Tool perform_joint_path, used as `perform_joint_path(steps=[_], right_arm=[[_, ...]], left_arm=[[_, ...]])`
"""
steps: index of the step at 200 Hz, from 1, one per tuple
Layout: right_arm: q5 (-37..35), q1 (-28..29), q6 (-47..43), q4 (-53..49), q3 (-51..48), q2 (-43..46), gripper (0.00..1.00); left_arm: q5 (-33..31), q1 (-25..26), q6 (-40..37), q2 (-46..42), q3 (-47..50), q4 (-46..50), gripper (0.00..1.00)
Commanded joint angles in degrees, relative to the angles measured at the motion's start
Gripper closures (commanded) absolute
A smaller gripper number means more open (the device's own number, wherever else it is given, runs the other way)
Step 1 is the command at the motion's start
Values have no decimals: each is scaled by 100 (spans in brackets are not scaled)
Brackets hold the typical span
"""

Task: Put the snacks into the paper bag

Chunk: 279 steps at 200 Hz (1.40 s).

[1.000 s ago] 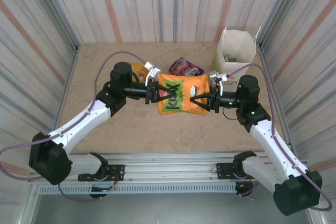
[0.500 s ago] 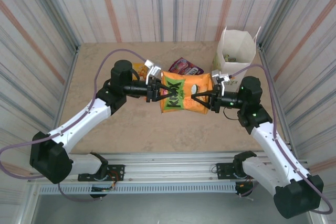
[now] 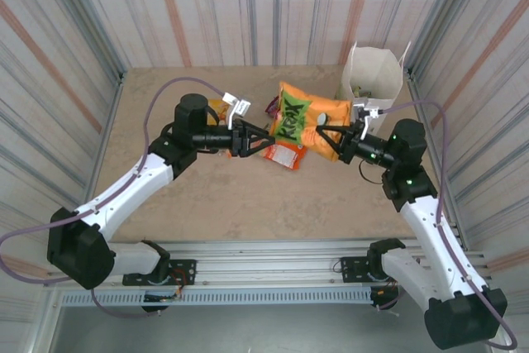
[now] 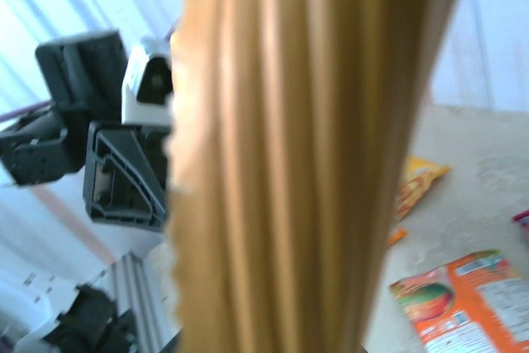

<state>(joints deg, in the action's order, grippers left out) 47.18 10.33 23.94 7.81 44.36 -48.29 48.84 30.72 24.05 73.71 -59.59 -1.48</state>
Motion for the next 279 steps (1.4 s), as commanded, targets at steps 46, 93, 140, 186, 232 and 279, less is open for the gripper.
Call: perform_joint_path(steps=[46, 93, 140, 186, 232, 279], right_arm=[[-1499, -1009, -172, 70, 1432, -392, 88], [-2718, -1412, -738, 22, 2212, -1080, 89], [-4028, -1419, -1363, -562, 2628, -1735, 89], [-4727, -1277, -1540, -766, 2559, -2171, 90], [-4840, -1110, -1556, -727, 2690, -2780, 91], [-5014, -893, -1578, -403, 2906, -3427, 92]], left_arm=[[-590, -235, 85, -162, 137, 266, 37], [-1346, -268, -132, -38, -133, 1019, 37], [-1324, -347, -153, 260, -357, 1210, 37], [-1228, -357, -180, 523, -562, 1220, 38], [-1224, -374, -225, 600, -607, 1243, 38], [-1254, -512, -281, 548, -594, 1307, 38]])
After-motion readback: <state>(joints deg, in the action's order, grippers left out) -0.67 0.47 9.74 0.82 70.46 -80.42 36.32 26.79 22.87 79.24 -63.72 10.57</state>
